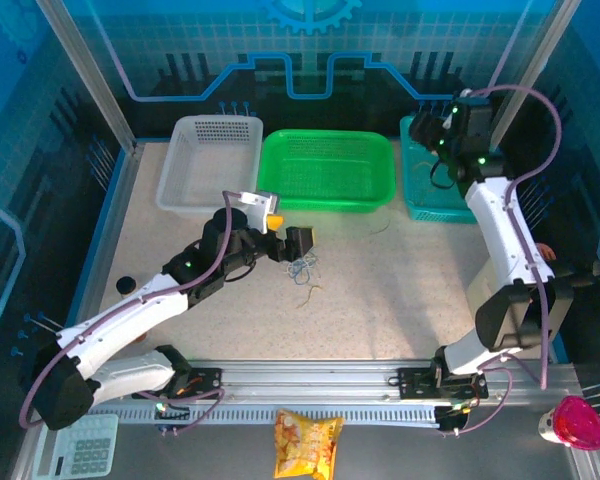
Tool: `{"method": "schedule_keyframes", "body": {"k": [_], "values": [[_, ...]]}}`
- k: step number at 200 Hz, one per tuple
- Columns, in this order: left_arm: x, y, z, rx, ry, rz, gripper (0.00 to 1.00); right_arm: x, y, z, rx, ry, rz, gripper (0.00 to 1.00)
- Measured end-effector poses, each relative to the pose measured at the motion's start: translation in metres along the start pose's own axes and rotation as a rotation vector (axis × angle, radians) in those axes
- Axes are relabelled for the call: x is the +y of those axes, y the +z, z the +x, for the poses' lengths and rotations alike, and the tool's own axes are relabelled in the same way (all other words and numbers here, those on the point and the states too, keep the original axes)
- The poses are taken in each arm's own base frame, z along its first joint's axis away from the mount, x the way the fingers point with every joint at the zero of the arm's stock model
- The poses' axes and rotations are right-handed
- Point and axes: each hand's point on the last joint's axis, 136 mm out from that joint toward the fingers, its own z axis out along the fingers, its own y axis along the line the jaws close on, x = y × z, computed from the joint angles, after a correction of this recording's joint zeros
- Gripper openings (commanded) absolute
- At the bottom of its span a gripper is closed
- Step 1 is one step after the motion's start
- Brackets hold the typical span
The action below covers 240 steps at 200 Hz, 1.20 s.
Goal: Untangle the cables
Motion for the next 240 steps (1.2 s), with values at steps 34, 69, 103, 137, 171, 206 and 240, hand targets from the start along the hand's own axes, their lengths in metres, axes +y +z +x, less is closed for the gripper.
{"method": "schedule_keyframes", "body": {"k": [34, 69, 103, 137, 171, 206, 240], "values": [[0.002, 0.000, 0.001, 0.000, -0.002, -0.008, 0.99, -0.014, -0.001, 0.093, 0.172, 0.026, 0.022, 0.70], [0.003, 0.002, 0.002, 0.004, -0.003, -0.011, 0.99, -0.048, -0.002, 0.168, 0.302, 0.063, 0.107, 0.73], [0.007, 0.008, 0.009, 0.026, -0.017, -0.023, 0.99, -0.073, 0.017, 0.207, 0.387, 0.062, 0.196, 0.73], [0.010, 0.012, 0.012, 0.037, -0.026, -0.029, 0.99, -0.088, 0.041, 0.236, 0.460, 0.054, 0.248, 0.71], [0.009, 0.012, 0.011, 0.033, -0.026, -0.027, 0.99, -0.096, 0.058, 0.252, 0.501, 0.049, 0.275, 0.67], [0.009, 0.012, 0.011, 0.033, -0.026, -0.027, 0.99, -0.098, 0.071, 0.261, 0.519, 0.046, 0.281, 0.58], [0.009, 0.012, 0.011, 0.033, -0.029, -0.026, 0.99, -0.096, 0.083, 0.261, 0.512, 0.041, 0.275, 0.45]]}}
